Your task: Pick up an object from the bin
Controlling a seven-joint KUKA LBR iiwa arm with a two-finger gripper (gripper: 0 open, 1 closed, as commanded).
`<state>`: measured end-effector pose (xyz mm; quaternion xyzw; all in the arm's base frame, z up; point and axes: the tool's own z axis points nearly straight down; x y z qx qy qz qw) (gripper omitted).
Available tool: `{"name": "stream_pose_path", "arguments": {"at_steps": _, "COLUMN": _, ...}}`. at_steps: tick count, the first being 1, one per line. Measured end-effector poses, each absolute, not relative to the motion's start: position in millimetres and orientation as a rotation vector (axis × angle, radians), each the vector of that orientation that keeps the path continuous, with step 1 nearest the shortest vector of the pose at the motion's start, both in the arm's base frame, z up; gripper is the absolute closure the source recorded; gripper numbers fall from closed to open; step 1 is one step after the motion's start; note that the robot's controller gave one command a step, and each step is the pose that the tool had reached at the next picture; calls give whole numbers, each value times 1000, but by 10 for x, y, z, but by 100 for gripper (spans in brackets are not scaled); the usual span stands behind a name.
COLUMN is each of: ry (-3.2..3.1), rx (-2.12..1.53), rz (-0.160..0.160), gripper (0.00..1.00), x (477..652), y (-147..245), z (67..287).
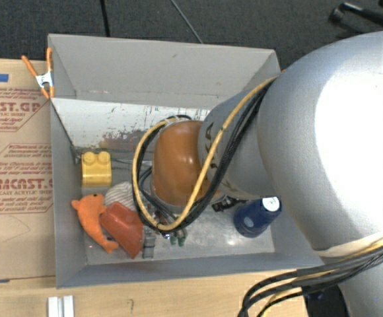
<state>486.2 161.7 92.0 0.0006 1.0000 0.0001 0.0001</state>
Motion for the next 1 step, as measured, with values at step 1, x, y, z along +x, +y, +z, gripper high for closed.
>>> {"name": "stream_pose_path", "arguments": {"at_steps": 1, "ry": 3144, "rx": 2, "rz": -1, "gripper": 100, "x": 4838, "y": 1610, "z": 918}}
